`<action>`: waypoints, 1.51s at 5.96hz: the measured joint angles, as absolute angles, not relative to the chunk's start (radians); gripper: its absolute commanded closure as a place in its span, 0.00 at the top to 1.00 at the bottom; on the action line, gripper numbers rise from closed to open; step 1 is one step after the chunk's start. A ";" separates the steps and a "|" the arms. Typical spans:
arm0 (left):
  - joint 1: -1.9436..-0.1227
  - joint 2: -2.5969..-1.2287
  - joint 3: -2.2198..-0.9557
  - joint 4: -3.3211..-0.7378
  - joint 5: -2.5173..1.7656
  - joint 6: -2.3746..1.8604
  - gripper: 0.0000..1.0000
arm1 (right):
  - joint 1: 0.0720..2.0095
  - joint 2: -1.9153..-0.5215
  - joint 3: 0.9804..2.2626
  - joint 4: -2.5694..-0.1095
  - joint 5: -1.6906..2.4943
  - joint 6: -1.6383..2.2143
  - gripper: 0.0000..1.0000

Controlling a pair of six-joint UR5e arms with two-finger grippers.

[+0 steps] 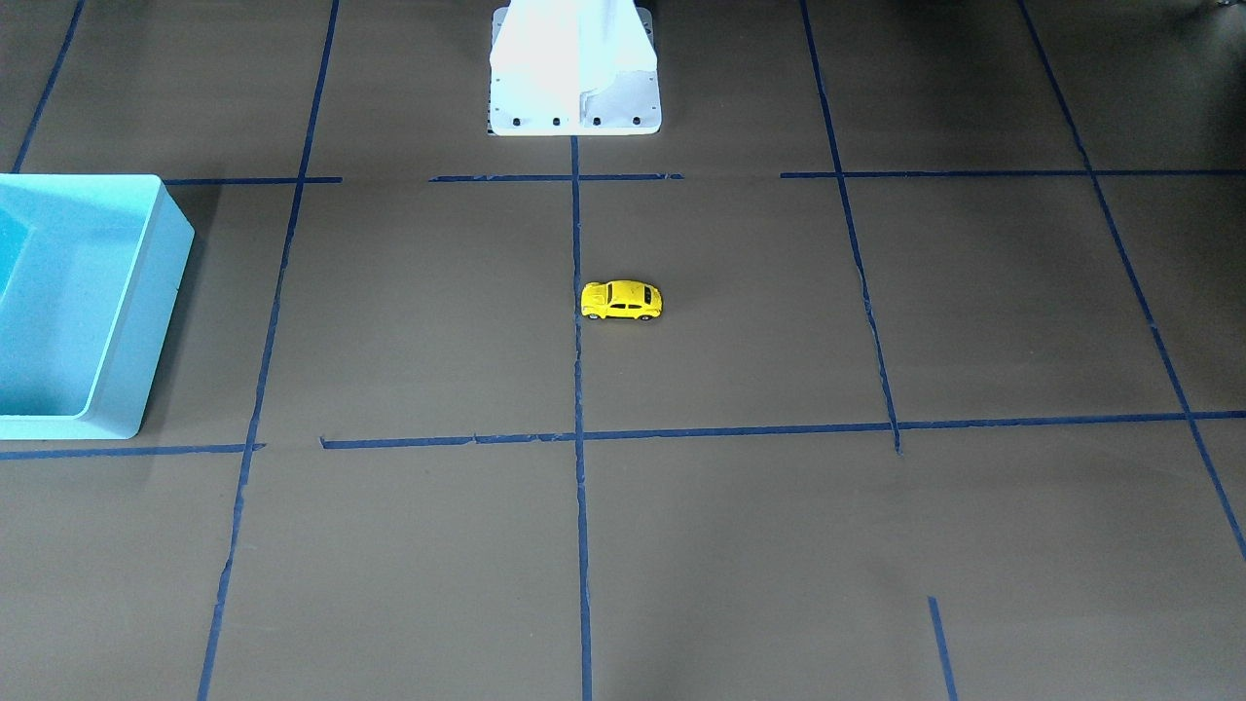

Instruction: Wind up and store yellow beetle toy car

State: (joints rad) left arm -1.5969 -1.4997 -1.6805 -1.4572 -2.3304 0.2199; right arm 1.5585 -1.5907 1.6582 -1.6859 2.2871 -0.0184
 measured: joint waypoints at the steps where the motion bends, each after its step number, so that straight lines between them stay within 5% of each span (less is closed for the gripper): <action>1: -1.596 -1.502 -1.685 -1.470 -2.330 0.221 1.00 | 1.559 -1.591 1.658 -1.686 2.287 -0.018 1.00; 3: -1.552 -1.523 -1.729 -1.471 -2.325 0.219 1.00 | 1.559 -1.591 1.658 -1.686 2.287 -0.018 1.00; 6: -1.376 -1.613 -1.971 -1.230 -2.301 0.219 1.00 | 1.559 -1.591 1.658 -1.685 2.287 -0.020 1.00; 9: -1.075 -1.856 -2.041 -1.201 -2.131 0.219 1.00 | 1.559 -1.591 1.656 -1.685 2.287 -0.019 1.00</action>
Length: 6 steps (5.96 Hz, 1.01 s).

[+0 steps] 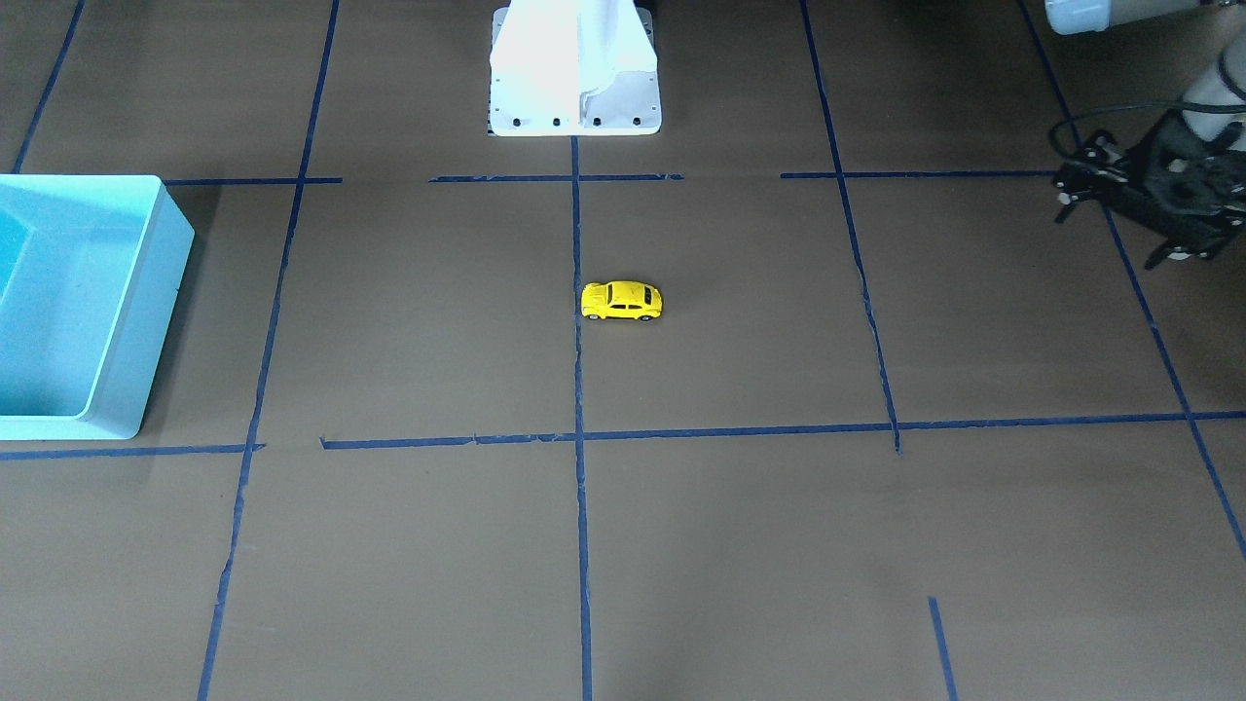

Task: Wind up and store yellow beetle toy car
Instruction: 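Move the left gripper over toward the yellow beetle toy car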

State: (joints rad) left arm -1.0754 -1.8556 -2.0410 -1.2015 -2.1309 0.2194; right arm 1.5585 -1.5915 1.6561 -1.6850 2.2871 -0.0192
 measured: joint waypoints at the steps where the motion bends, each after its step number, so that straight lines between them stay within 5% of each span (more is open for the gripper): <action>1: -0.976 -1.924 -2.041 -1.199 -2.081 0.220 1.00 | 1.559 -1.592 1.656 -1.685 2.287 -0.020 1.00; 6: -0.560 -2.074 -2.033 -1.222 -1.901 0.376 1.00 | 1.557 -1.592 1.655 -1.686 2.287 -0.019 1.00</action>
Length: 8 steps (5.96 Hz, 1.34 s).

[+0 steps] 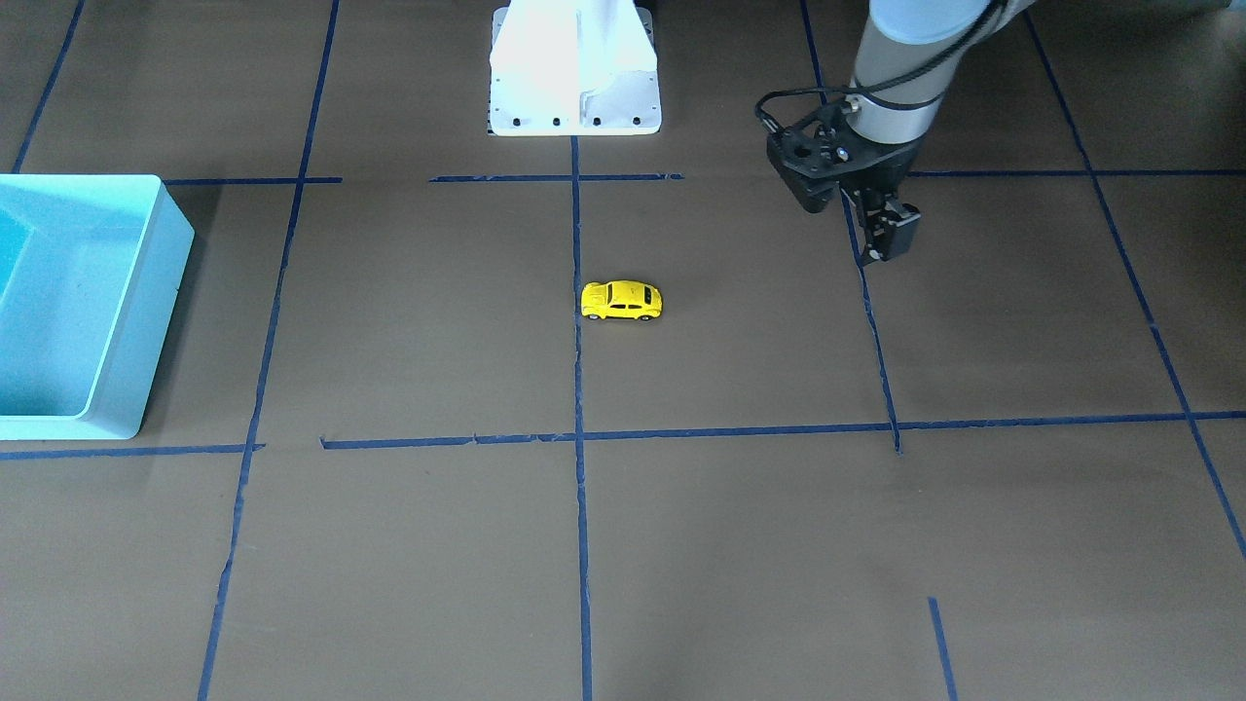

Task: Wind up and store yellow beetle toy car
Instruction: 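Move the left gripper over toward the yellow beetle toy car, then lower the left gripper onto the yellow car and close on it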

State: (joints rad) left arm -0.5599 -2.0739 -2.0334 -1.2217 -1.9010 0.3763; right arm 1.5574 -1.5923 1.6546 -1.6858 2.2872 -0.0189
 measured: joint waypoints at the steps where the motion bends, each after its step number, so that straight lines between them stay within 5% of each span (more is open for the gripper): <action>1: -0.530 -2.099 -2.006 -1.253 -1.885 0.441 1.00 | 1.557 -1.593 1.654 -1.686 2.287 -0.018 1.00; 8: -0.511 -2.290 -1.673 -1.468 -1.883 0.424 1.00 | 1.558 -1.594 1.654 -1.686 2.289 -0.023 1.00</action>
